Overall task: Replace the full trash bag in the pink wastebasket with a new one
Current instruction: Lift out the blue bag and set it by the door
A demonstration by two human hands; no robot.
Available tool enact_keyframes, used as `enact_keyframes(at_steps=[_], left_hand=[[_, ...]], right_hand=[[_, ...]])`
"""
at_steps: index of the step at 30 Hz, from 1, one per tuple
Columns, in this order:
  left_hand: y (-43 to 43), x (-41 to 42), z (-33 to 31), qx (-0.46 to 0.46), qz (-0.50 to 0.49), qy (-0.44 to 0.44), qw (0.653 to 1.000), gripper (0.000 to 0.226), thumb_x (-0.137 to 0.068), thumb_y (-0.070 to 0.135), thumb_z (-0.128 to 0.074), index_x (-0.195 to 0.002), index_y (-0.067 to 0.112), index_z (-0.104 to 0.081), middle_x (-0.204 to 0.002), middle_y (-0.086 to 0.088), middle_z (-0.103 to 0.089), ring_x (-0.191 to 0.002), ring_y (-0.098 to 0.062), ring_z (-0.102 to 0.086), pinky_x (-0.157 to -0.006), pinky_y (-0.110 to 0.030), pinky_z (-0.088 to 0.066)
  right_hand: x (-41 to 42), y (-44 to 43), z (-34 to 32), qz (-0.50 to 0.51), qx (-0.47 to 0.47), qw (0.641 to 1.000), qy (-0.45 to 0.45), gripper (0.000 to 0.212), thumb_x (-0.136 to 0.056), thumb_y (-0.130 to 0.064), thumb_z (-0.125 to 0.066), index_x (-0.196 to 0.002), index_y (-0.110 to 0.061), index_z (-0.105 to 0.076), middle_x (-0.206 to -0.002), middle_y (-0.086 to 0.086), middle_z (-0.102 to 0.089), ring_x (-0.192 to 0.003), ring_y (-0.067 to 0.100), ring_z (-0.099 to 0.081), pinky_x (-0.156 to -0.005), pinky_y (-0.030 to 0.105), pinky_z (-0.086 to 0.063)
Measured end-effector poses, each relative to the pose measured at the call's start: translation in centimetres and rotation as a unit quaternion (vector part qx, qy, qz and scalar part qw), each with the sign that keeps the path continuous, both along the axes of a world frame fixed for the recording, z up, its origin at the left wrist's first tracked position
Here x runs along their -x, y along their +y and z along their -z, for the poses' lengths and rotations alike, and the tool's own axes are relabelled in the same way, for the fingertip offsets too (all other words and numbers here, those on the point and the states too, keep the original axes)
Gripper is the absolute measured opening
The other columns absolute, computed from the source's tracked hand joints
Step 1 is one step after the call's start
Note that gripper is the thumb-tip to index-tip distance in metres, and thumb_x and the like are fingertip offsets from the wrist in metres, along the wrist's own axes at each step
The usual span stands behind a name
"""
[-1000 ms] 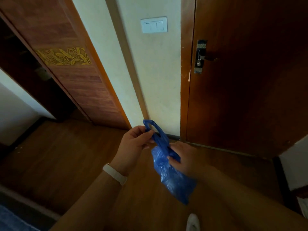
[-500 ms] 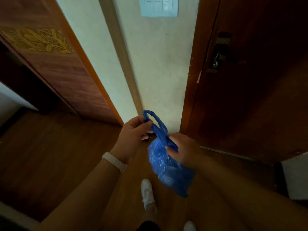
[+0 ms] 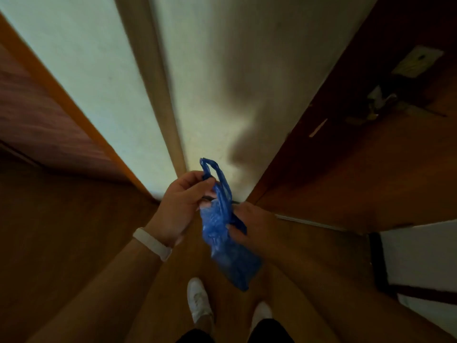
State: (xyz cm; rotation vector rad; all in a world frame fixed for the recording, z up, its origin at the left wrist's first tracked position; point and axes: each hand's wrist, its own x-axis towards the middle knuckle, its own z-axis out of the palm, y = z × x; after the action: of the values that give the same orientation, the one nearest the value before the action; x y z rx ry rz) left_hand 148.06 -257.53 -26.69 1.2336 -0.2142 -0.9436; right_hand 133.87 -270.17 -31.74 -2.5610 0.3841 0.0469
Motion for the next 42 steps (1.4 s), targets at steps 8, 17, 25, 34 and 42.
enact_keyframes(at_steps=[8, 17, 25, 34, 42], left_hand=[[-3.0, -3.8, 11.4, -0.026, -0.013, 0.023, 0.999, 0.014, -0.088, 0.018, -0.06, -0.097, 0.007, -0.063, -0.079, -0.003, -0.07, -0.072, -0.014, -0.064, -0.068, -0.024, -0.049], [-5.6, -4.9, 30.5, -0.083, -0.057, 0.107, 0.989, 0.011, -0.094, 0.015, -0.053, -0.09, 0.011, -0.063, -0.076, -0.002, -0.072, -0.066, -0.012, -0.067, -0.057, -0.019, -0.051], [-8.1, -4.1, 46.1, -0.173, -0.009, 0.101, 0.98, 0.015, -0.095, 0.019, -0.055, -0.085, 0.021, -0.066, -0.09, -0.002, -0.074, -0.084, -0.014, -0.068, -0.078, -0.03, -0.051], [-10.0, -5.5, 54.7, -0.342, 0.033, -0.031, 0.939, 0.01, -0.092, 0.014, -0.059, -0.097, 0.007, -0.065, -0.094, -0.018, -0.068, -0.085, -0.027, -0.067, -0.068, -0.03, -0.052], [-10.7, -6.8, 53.3, -0.407, 0.021, -0.145, 0.902, 0.043, -0.091, 0.026, -0.062, -0.132, 0.022, -0.053, -0.121, 0.004, -0.057, -0.106, -0.013, -0.056, -0.077, -0.018, -0.043]], right_hand=[[-5.5, -3.4, 11.6, -0.017, -0.04, 0.999, 0.002, 0.02, -0.089, -0.037, -0.054, -0.105, -0.027, -0.052, -0.093, -0.003, -0.059, -0.081, 0.015, -0.058, -0.068, 0.039, -0.052], [-8.0, -6.8, 31.9, -0.052, -0.023, 0.998, 0.025, 0.032, -0.089, -0.031, -0.058, -0.119, -0.02, -0.057, -0.099, 0.0, -0.062, -0.084, 0.019, -0.061, -0.068, 0.039, -0.052], [-8.0, -10.6, 48.2, -0.062, 0.017, 0.995, 0.082, 0.035, -0.089, -0.031, -0.059, -0.122, -0.019, -0.057, -0.107, 0.007, -0.062, -0.091, 0.028, -0.063, -0.069, 0.04, -0.052], [-7.3, -13.1, 53.5, -0.075, 0.034, 0.984, 0.156, 0.039, -0.096, -0.038, -0.047, -0.129, -0.017, -0.049, -0.119, 0.009, -0.056, -0.103, 0.026, -0.057, -0.08, 0.044, -0.051], [-7.2, -14.4, 48.6, -0.075, 0.095, 0.983, 0.136, 0.041, -0.092, -0.046, -0.046, -0.118, -0.016, -0.054, -0.11, 0.008, -0.057, -0.097, 0.026, -0.055, -0.074, 0.043, -0.051]])
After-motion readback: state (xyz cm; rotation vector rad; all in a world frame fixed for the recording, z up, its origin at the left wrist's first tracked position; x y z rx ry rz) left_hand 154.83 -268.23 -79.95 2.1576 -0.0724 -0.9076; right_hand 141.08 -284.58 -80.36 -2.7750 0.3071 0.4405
